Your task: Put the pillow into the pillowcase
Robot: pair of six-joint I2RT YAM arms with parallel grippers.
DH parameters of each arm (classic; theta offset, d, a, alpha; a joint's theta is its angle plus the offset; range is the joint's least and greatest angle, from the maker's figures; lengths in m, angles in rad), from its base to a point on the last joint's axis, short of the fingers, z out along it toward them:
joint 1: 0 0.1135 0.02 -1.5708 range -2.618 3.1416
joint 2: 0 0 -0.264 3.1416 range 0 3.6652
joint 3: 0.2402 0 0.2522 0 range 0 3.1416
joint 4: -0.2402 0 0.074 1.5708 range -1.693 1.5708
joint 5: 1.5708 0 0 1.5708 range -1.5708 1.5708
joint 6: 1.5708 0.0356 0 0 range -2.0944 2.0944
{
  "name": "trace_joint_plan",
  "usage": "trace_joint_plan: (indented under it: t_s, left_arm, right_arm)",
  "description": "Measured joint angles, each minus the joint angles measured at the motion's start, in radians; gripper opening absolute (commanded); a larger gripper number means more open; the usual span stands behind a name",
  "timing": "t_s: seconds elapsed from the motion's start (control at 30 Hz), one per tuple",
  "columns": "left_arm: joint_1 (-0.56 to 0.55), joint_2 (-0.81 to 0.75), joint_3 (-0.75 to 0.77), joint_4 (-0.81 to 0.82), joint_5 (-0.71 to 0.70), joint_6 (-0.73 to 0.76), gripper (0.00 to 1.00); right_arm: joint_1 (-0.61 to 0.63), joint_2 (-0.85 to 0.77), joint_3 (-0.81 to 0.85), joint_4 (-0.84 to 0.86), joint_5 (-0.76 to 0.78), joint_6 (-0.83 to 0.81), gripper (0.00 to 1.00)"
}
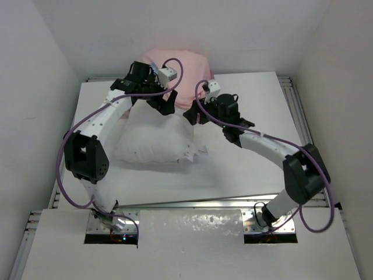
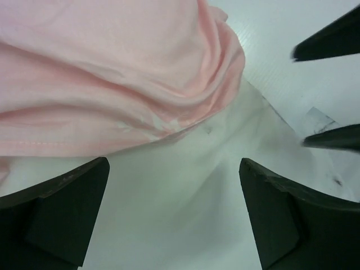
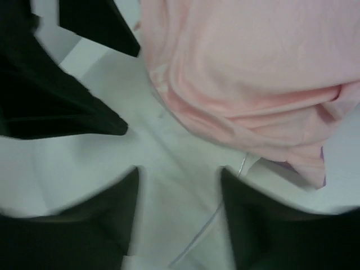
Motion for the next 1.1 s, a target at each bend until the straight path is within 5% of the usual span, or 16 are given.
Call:
trace_joint_plan:
  t_s: [0.07,0.1,0.13,0.17,0.2,0.23,0.3,0.33,0.37,0.4,0.47,0.6,0.83,0.93,1.1]
  left_arm:
    - [0.002,-0.003,0.007,-0.013,0.000,-0.006,1.00]
    - [0.007,-0.006,0.016,-0.018,0.002,-0.013,0.84]
    - [0.020,-0.010,0.023,-0.018,0.005,-0.027,0.49]
    - [0.040,-0.018,0.026,-0.017,0.017,-0.039,0.03]
    - [0.071,-0.029,0.027,-0.013,0.022,-0.051,0.00]
    - [0.113,-0.039,0.026,-0.009,0.029,-0.051,0.00]
    - [0.225,-0.058,0.026,0.013,0.039,-0.059,0.01]
    - [0.290,-0.063,0.023,0.030,0.032,-0.056,0.14]
    - [0.334,-0.065,0.016,0.048,0.021,-0.048,0.43]
    - [0.389,-0.065,0.003,0.065,-0.006,-0.037,0.54]
    - [0.449,-0.053,-0.029,0.079,-0.053,-0.018,0.64]
    - [0.443,0.037,-0.081,0.110,-0.090,0.020,0.66]
    - [0.438,0.237,-0.118,0.225,-0.152,0.037,0.81]
    - [0.439,0.299,-0.118,0.290,-0.171,0.043,0.82]
    - [0.436,0.373,-0.106,0.338,-0.138,0.062,0.74]
  right_arm:
    - [-0.028,-0.067,0.024,-0.097,-0.060,-0.026,0.09]
    - [-0.057,-0.093,0.029,-0.129,-0.077,-0.033,0.08]
    - [-0.095,-0.114,0.029,-0.153,-0.089,-0.033,0.17]
    - [-0.131,-0.120,0.029,-0.169,-0.090,-0.031,0.28]
    - [-0.170,-0.116,0.029,-0.182,-0.089,-0.030,0.28]
    - [-0.202,-0.102,0.028,-0.189,-0.087,-0.037,0.74]
    - [-0.253,-0.043,0.029,-0.196,-0.077,-0.049,0.86]
    - [-0.264,0.000,0.030,-0.190,-0.075,-0.063,0.88]
    - [-0.267,0.051,0.038,-0.192,-0.074,-0.072,0.89]
    - [-0.267,0.118,0.050,-0.190,-0.079,-0.084,0.89]
    - [-0.260,0.247,0.072,-0.173,-0.099,-0.104,0.89]
    - [-0.251,0.404,0.071,-0.082,-0.136,-0.139,0.79]
    - [-0.247,0.560,0.232,0.068,-0.134,-0.106,0.80]
    - [-0.243,0.636,0.330,0.070,-0.128,-0.091,0.68]
    - [-0.234,0.656,0.329,0.108,-0.146,-0.085,0.29]
